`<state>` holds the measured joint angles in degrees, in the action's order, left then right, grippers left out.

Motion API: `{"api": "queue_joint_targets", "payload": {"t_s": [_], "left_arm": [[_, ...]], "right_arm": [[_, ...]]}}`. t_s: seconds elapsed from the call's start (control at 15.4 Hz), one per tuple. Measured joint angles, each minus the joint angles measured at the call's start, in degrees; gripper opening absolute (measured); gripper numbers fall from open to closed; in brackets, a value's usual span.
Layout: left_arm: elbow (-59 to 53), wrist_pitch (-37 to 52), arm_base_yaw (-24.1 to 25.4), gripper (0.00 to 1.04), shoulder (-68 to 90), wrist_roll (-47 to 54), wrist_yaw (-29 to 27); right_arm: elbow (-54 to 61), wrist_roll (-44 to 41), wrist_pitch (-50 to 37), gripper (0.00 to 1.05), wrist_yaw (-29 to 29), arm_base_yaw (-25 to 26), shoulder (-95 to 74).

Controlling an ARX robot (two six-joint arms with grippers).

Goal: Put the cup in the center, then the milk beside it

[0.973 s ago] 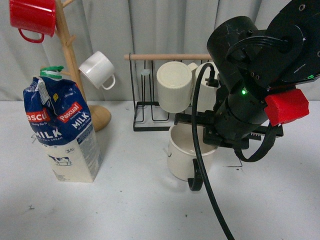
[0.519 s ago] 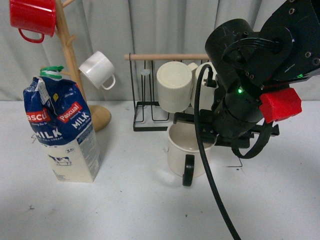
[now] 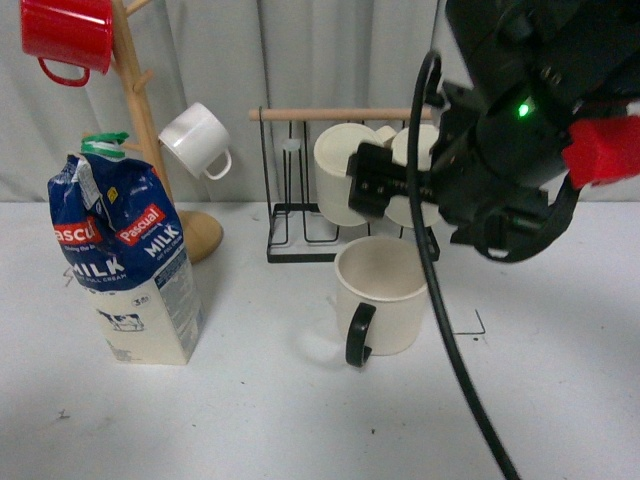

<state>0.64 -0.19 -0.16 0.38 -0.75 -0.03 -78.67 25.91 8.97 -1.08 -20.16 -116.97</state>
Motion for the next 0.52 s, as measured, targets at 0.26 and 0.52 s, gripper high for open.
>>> {"api": "queue_joint_targets", "payload": {"t_s": [0.26,0.52], "left_arm": [[0.0,0.0,0.0,0.98,0.0,0.0,0.0],[0.0,0.0,0.0,0.98,0.0,0.0,0.0]], "right_arm": [[12.4,0.1,-13.9,0.98,-1.4,1.9,14.4],[46.1,-22.1,-59.6,0.5,13.4,9.2,35.9]]}}
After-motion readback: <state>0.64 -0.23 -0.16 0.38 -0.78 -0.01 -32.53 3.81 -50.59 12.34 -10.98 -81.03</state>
